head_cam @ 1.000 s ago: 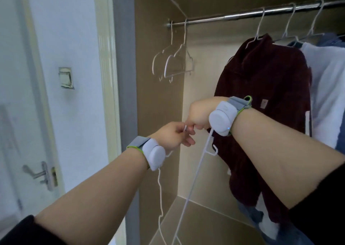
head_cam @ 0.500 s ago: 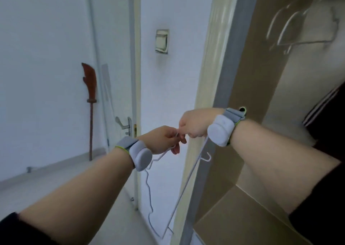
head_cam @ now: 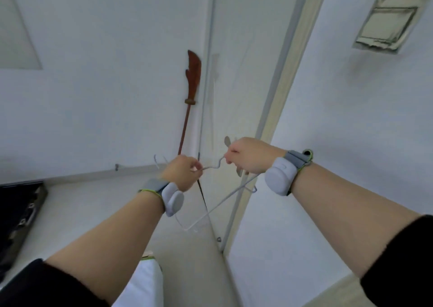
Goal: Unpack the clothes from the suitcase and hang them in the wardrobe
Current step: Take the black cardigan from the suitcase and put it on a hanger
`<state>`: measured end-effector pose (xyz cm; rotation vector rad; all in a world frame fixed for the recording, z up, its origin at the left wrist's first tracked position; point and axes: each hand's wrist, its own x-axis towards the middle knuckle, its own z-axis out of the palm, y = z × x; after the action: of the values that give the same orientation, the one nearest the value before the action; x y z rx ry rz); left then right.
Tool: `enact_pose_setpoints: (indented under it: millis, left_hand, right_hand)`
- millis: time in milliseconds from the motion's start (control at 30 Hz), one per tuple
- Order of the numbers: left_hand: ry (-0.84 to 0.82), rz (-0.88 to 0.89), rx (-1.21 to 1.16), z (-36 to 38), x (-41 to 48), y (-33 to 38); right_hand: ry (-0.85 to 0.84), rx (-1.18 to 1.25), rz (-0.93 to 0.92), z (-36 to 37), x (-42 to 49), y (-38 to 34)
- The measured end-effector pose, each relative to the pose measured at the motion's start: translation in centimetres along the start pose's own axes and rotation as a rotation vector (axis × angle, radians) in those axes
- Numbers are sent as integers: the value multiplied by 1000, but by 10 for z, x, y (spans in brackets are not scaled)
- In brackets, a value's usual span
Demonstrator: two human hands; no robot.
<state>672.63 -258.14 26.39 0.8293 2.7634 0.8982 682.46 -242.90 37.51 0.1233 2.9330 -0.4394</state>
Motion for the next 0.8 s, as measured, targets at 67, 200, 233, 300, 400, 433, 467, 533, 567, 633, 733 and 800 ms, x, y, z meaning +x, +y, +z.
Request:
enact_pose_setpoints:
  millis: [67, 200, 233, 300, 400, 433, 467, 533, 567, 633, 733, 800]
  left_hand:
    - [121, -98, -63, -6, 10, -25]
    - [180, -407, -342, -9, 30, -60]
    - [190, -490, -478, -8, 36, -67]
    - [227, -648, -858, -11, 49, -82]
    - [321, -807, -1235, -21, 68, -104]
    - [360, -830, -1299, -24, 75, -108]
    - [408, -848, -1338, -29, 85, -114]
    - [494, -884, -1396, -38, 103, -124]
    - [538, -903, -1419, -45, 115, -129]
    - [584, -928, -1465, -54, 130, -138]
    - [618, -925, -1532, -65, 146, -149]
    - [650, -938, -1526, -72, 154, -159]
  right_hand:
    - [35, 58, -12, 6, 24, -5]
    - [61, 142, -58, 14, 65, -14]
    - [62, 161, -80, 16, 73, -14]
    - [48, 174, -126, 19, 99, -16]
    - [8, 210, -217, 21, 143, -19]
    - [-7, 229, -235, 21, 159, -16]
    - [-17, 247, -268, 21, 179, -13]
    - [-45, 277, -324, 19, 211, -8]
    - [-64, 301, -351, 15, 231, -5]
    - [-104, 353, -392, 9, 260, -1]
    - [-157, 412, -450, 3, 300, 2]
    - [-201, 440, -502, 4, 328, 0]
